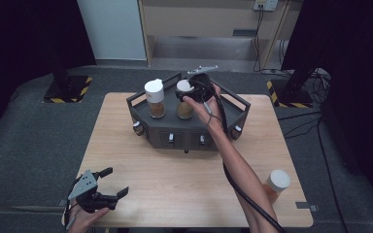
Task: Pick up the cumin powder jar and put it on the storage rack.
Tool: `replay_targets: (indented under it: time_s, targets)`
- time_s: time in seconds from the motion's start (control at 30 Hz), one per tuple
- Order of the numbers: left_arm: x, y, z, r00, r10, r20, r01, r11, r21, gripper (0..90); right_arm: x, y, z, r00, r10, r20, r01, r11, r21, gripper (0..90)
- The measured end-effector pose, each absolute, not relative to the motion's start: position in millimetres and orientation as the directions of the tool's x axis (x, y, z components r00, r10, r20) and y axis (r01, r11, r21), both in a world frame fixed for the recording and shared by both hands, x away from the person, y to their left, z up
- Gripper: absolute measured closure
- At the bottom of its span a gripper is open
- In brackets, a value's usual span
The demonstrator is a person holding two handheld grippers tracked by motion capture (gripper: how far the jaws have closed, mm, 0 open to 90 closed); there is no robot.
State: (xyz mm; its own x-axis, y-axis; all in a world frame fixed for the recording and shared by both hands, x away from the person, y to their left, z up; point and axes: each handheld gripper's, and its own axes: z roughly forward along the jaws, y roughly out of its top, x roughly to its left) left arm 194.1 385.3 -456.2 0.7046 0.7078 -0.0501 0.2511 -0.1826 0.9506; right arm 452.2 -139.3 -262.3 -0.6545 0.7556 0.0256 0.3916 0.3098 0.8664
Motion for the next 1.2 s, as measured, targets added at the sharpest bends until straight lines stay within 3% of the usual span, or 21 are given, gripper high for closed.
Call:
replay_targets:
  time_s: [0.37, 0.7, 1.2]
  targets:
    - [194, 385, -456, 0.706, 0.707, -0.048, 0.25, -0.185, 0.951, 3.2, 451, -139, -265, -0.661, 0.751, 0.02, 0.379, 0.31, 0.872, 32.7]
    - [194, 385, -456, 0.708, 0.705, -0.047, 0.249, -0.187, 0.95, 3.1, 441, -145, -259, -0.648, 0.762, 0.01, 0.353, 0.289, 0.89, 11.1]
    - [195, 384, -456, 0.706, 0.706, -0.049, 0.255, -0.189, 0.948, 3.0, 399, -185, -226, -0.679, 0.734, -0.034, 0.285, 0.306, 0.908, 6.3]
